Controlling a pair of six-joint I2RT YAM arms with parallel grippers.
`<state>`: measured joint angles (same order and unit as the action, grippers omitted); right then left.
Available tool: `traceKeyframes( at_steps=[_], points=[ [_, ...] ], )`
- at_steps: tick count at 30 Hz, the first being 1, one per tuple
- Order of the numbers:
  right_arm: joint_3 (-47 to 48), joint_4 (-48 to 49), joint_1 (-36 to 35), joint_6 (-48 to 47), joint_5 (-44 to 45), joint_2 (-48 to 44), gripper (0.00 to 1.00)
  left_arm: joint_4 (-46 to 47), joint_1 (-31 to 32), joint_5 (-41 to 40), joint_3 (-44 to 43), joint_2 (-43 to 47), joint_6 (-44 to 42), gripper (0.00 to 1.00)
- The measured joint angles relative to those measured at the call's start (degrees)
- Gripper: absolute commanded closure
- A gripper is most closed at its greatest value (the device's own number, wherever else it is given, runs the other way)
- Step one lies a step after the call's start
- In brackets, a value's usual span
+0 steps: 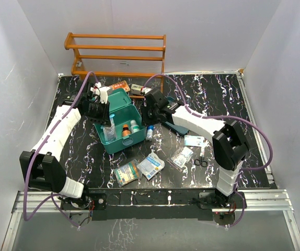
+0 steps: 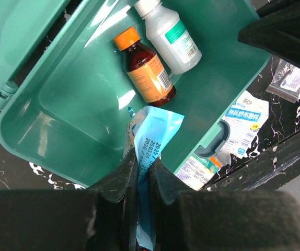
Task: Organize the medicine kit
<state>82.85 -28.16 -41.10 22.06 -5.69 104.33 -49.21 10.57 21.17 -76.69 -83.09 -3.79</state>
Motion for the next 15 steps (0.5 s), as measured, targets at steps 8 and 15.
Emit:
traceKeyframes(
  at_steps=[8, 15],
  points=[
    [3.3, -1.8, 0.0, -4.3, 1.4, 2.2, 0.91, 1.0, 0.0, 1.1, 1.6, 0.0, 0.9, 0.96],
    [4.0, -1.8, 0.0, -7.5, 1.8, 3.0, 0.68, 1.4, 0.0, 0.7, 2.4, 0.0, 1.0, 0.96]
  ],
)
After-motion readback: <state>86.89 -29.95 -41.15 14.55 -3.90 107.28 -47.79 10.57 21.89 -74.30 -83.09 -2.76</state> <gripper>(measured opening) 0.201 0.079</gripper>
